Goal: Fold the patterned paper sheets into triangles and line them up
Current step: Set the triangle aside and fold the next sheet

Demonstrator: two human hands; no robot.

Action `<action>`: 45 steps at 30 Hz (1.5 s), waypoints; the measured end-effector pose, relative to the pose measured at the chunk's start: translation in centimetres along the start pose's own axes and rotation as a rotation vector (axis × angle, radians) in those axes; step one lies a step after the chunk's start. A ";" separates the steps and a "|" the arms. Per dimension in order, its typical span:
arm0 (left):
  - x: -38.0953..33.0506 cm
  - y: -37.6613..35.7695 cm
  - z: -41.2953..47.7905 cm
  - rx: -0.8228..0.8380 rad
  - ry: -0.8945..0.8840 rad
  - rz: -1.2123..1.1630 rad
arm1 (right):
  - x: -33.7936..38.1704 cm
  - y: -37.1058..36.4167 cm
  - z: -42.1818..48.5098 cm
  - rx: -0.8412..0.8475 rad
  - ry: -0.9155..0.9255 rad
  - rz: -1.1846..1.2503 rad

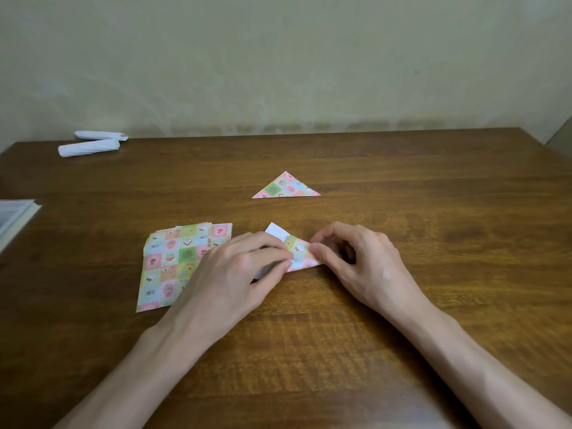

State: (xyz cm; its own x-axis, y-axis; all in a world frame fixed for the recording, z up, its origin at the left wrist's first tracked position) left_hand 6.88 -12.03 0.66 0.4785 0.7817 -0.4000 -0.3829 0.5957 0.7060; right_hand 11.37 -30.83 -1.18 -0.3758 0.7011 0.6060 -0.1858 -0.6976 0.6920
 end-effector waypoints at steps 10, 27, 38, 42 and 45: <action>-0.2 -0.3 -0.1 0.052 -0.040 0.069 | 0.1 0.3 0.0 -0.068 0.015 0.005; 0.0 -0.3 -0.2 0.027 -0.058 0.103 | 0.2 0.2 -0.5 0.026 0.159 -0.036; -0.7 -0.4 -0.2 0.063 -0.071 0.161 | 0.5 0.4 -1.1 -0.047 0.260 -0.107; -0.6 -0.5 -0.2 0.068 -0.076 0.177 | 0.7 0.6 -1.2 -0.078 0.288 -0.111; -0.6 -0.6 -0.2 0.071 -0.075 0.179 | 0.8 0.8 -1.3 -0.092 0.297 -0.112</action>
State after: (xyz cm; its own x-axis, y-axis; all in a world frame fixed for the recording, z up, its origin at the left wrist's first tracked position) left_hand 6.67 -12.79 0.35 0.4665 0.8564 -0.2215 -0.4116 0.4318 0.8026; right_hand 9.79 -31.02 -0.65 -0.5938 0.7103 0.3778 -0.3173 -0.6383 0.7014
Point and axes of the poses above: each hand's wrist, its own z-axis towards the middle knuckle, its own y-axis out of the back of the hand, x = y × z, the point moved 7 cm from there along z, towards the middle knuckle, and after that the axes turned 13 degrees about -x, right-handed, at the moved point
